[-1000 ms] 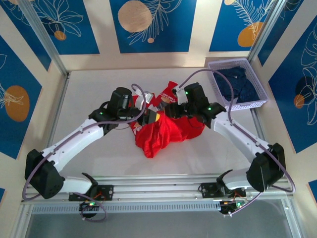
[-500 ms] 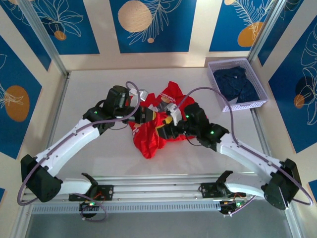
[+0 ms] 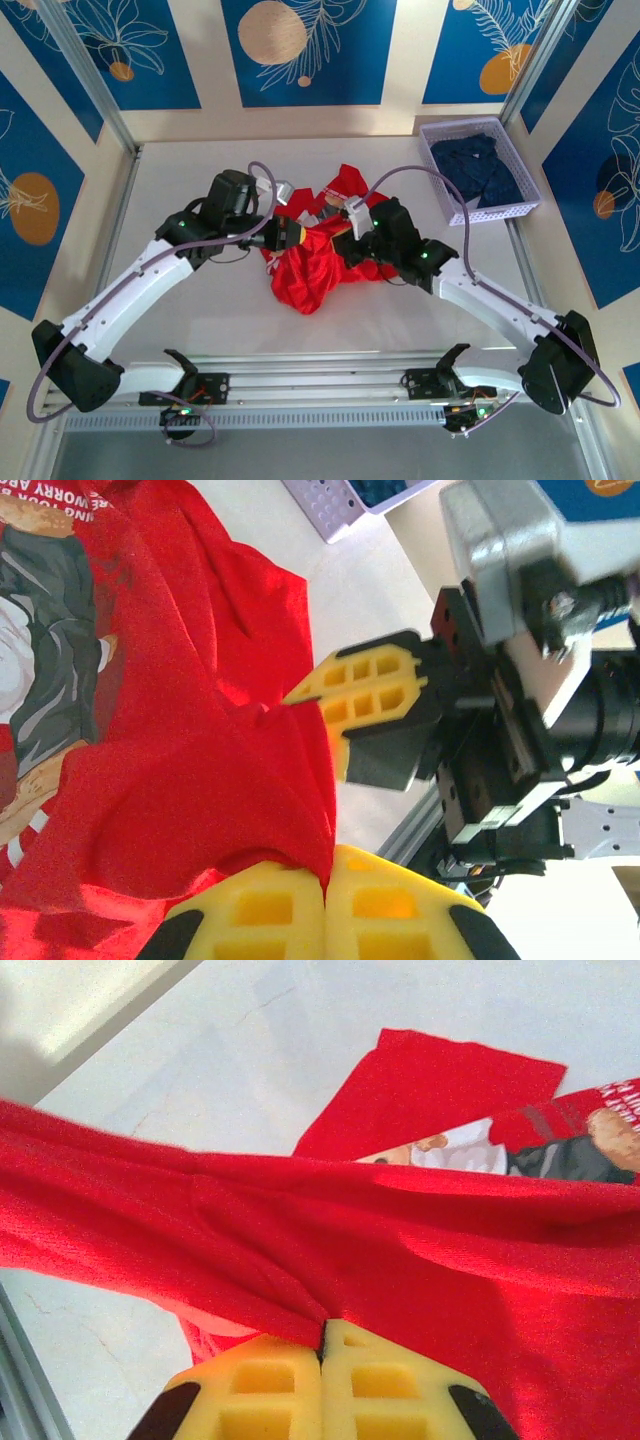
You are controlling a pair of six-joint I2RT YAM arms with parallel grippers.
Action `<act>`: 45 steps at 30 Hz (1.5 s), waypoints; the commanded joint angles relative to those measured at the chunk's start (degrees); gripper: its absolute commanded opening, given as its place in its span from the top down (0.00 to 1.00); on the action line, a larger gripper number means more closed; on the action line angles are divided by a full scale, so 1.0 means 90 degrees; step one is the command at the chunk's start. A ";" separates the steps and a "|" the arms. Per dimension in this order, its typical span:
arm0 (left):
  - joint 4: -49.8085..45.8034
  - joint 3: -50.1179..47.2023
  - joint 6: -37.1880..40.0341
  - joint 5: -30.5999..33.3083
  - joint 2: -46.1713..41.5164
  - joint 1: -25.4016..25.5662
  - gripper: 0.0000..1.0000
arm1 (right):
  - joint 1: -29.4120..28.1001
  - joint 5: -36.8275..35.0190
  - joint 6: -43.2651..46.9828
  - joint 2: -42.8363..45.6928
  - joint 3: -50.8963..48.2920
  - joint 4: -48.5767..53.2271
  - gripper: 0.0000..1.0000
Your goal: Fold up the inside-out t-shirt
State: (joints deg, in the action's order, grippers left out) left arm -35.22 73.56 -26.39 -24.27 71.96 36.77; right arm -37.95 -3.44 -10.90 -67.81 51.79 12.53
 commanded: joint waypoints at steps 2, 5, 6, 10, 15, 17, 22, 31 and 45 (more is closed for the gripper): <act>0.0036 0.0256 0.0144 -0.0454 -0.0067 0.0020 1.00 | 0.0213 -0.0838 0.0006 -0.0052 0.0416 0.1131 1.00; 0.0153 0.0200 -0.0008 -0.0350 -0.0025 0.0022 1.00 | 0.0176 -0.1492 -0.0151 -0.0240 0.0808 0.1707 1.00; 0.0163 0.0170 -0.0066 -0.0142 -0.0027 0.0024 1.00 | 0.0134 -0.1733 -0.0144 -0.0249 0.0896 0.1849 0.99; 0.0301 0.0086 -0.0291 0.0323 0.0006 0.0025 1.00 | -0.0108 -0.1522 0.0379 0.0157 0.0649 0.1443 0.85; 0.0571 0.0079 -0.0598 0.0155 0.0163 0.0025 1.00 | -0.0587 -0.0240 0.0982 0.0857 -0.0027 0.0198 0.76; 0.0613 0.0086 -0.0665 0.0134 0.0202 0.0025 1.00 | -0.0823 -0.0038 0.1072 0.0946 -0.0168 -0.0212 0.76; 0.0604 0.0082 -0.0728 0.0129 0.0255 0.0024 1.00 | -0.1320 0.0155 0.1183 0.0873 -0.0384 -0.1161 0.81; 0.0623 0.0034 -0.0735 0.0114 0.0233 0.0028 1.00 | -0.1538 -0.0348 0.1155 0.0156 -0.0080 -0.1490 0.87; 0.0627 -0.0099 -0.0720 0.0110 0.0129 0.0025 1.00 | -0.1327 -0.0944 0.0982 -0.0189 0.0125 -0.1662 0.82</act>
State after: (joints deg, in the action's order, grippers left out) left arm -30.89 73.30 -32.69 -22.83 74.32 36.97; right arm -50.30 -11.18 -1.72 -69.78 51.03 -0.01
